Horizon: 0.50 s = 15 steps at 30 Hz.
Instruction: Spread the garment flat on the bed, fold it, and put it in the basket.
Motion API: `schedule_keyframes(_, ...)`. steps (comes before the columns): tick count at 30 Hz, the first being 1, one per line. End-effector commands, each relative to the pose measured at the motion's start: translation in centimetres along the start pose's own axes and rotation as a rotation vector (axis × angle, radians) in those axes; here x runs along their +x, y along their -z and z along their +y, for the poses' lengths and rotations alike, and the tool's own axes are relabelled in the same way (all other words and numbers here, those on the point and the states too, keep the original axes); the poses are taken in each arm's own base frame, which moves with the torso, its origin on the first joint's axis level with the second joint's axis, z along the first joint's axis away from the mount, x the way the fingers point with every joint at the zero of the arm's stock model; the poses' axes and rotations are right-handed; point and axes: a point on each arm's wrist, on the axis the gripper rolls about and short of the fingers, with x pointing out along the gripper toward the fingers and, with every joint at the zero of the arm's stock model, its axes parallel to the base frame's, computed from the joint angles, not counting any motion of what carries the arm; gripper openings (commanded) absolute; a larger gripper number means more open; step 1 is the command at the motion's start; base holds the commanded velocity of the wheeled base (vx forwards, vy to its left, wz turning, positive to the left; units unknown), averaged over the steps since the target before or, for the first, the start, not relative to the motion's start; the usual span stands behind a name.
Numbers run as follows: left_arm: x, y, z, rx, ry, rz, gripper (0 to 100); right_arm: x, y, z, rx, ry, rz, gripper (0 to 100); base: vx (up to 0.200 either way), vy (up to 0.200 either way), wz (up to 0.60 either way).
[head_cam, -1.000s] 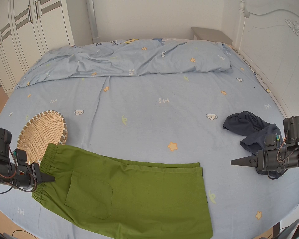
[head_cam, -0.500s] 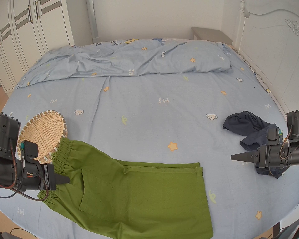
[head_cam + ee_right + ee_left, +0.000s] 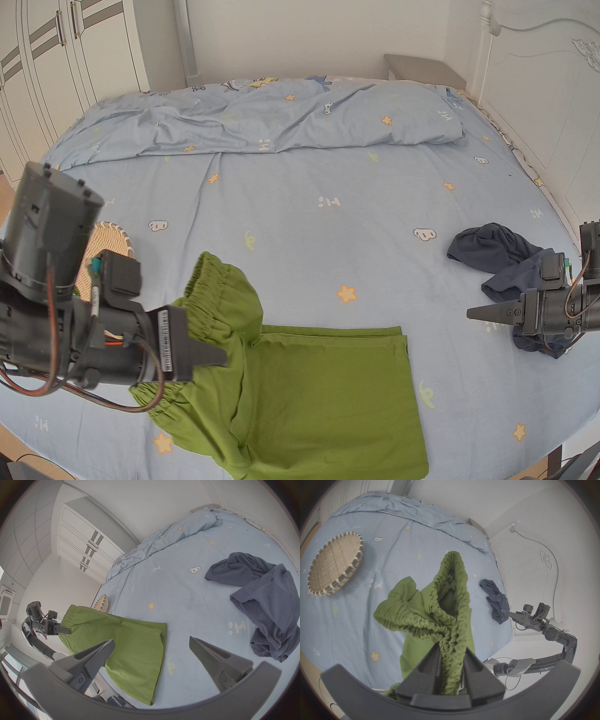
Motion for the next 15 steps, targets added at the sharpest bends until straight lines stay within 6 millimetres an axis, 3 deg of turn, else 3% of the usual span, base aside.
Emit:
schedule_keyframes(1,3.2,0.3,-2.4,0.043,0.014,0.068,0,0.1,0.1,0.1,-0.005,0.000,0.003,100,0.000,0.000,0.00)
schedule_keyframes(7,6.1,2.3,-5.2,0.078,0.063,0.130,0,0.3,0.2,0.0,0.001,0.003,0.012,100,0.000,0.000,0.00)
schedule_keyframes(8,7.4,2.8,-5.8,0.094,0.061,0.138,0,0.3,0.2,0.0,0.001,0.001,0.012,100,0.000,0.000,0.00)
schedule_keyframes(15,10.1,4.0,-6.7,0.104,0.038,0.133,0,0.1,0.2,0.0,-0.001,0.002,0.008,100,0.000,0.000,0.00)
